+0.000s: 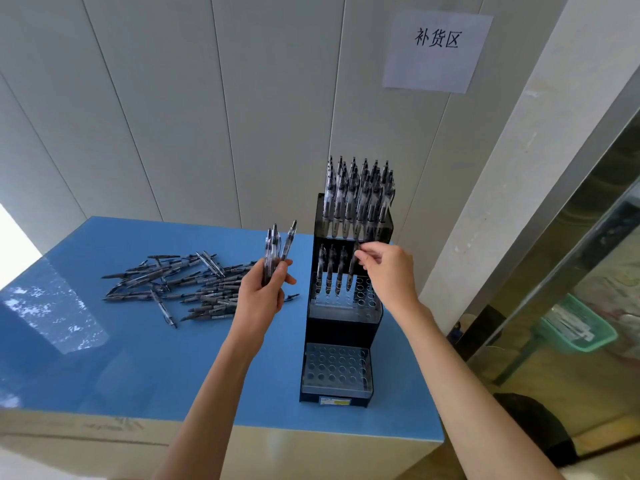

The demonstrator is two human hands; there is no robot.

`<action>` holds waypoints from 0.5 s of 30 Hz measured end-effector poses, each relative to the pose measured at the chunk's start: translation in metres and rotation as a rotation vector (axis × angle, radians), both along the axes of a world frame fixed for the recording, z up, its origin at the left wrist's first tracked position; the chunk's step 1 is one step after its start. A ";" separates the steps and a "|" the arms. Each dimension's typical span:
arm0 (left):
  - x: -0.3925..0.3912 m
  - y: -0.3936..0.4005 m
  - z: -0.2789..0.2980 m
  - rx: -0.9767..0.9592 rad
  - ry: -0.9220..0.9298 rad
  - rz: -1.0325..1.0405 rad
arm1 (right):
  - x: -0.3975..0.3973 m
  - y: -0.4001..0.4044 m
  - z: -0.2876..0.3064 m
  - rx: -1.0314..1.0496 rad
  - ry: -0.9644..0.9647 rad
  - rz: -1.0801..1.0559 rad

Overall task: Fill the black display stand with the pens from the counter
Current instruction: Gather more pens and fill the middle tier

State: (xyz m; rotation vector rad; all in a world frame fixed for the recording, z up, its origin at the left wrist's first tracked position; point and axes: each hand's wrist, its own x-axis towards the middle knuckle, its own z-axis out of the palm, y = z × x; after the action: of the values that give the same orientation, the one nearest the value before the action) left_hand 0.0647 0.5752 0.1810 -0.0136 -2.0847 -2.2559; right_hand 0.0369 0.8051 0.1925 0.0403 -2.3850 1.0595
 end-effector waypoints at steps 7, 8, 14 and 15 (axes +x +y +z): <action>-0.001 0.007 -0.002 -0.009 -0.023 -0.026 | -0.005 0.001 -0.017 0.045 -0.038 -0.018; -0.001 0.007 -0.002 -0.017 -0.022 -0.028 | -0.006 0.001 -0.017 0.051 -0.040 -0.016; 0.002 0.014 0.005 0.033 -0.027 -0.044 | -0.001 0.006 -0.004 0.051 -0.083 -0.035; 0.002 0.016 0.008 0.038 -0.025 -0.056 | 0.001 0.006 0.001 0.020 -0.080 -0.036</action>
State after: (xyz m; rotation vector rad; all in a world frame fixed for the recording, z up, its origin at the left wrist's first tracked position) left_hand 0.0670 0.5907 0.1888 -0.0417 -2.0792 -2.3386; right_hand 0.0380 0.8114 0.1932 -0.0385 -2.4579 1.0390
